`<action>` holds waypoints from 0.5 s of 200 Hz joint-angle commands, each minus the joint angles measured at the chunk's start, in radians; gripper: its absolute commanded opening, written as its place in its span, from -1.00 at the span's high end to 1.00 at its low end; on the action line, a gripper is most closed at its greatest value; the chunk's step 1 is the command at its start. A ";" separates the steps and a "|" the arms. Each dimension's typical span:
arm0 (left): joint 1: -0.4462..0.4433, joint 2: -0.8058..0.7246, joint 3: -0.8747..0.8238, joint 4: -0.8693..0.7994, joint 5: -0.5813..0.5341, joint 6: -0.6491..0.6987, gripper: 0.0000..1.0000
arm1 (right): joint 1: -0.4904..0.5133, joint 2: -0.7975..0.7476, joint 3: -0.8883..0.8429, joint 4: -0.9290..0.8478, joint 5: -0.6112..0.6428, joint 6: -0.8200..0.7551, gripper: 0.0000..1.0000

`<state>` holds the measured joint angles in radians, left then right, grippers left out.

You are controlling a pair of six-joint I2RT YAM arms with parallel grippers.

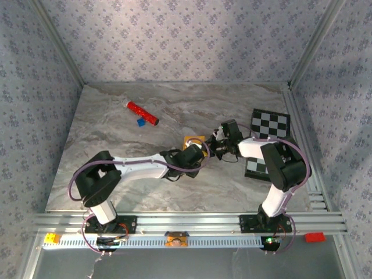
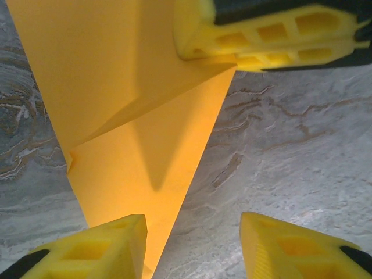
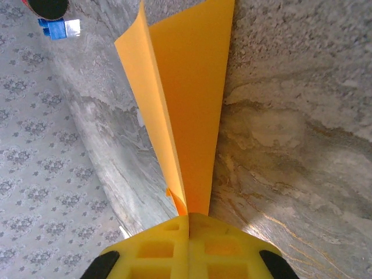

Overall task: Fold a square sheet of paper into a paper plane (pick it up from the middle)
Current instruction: Fold the wing for the fifth time at the center of the table.

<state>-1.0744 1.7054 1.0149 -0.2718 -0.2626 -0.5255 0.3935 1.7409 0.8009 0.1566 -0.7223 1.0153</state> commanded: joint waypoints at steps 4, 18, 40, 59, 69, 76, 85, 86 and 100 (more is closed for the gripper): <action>-0.028 0.033 0.052 -0.078 -0.119 0.038 0.07 | 0.007 -0.026 -0.008 0.000 0.011 0.025 1.00; -0.040 0.049 0.060 -0.087 -0.138 0.044 0.07 | 0.006 -0.024 -0.007 -0.002 0.011 0.025 1.00; -0.057 0.079 0.078 -0.119 -0.187 0.044 0.08 | 0.007 -0.026 -0.005 0.000 0.011 0.028 1.00; -0.070 0.096 0.080 -0.134 -0.221 0.044 0.09 | 0.007 -0.026 -0.006 -0.002 0.011 0.028 1.00; -0.076 0.100 0.078 -0.136 -0.236 0.043 0.09 | 0.007 -0.026 -0.006 -0.001 0.011 0.028 1.00; -0.080 0.102 0.074 -0.134 -0.244 0.042 0.10 | 0.007 -0.027 -0.006 -0.002 0.011 0.028 1.00; -0.082 0.103 0.070 -0.132 -0.251 0.041 0.12 | 0.007 -0.027 -0.008 -0.002 0.012 0.029 1.00; -0.082 0.103 0.069 -0.132 -0.253 0.041 0.12 | 0.007 -0.027 -0.008 -0.002 0.012 0.029 1.00; -0.083 0.106 0.065 -0.131 -0.257 0.039 0.16 | 0.007 -0.027 -0.007 -0.002 0.013 0.029 1.00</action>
<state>-1.1484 1.8030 1.0691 -0.3729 -0.4618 -0.4969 0.3950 1.7409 0.8009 0.1581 -0.7204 1.0321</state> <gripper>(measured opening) 0.434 0.052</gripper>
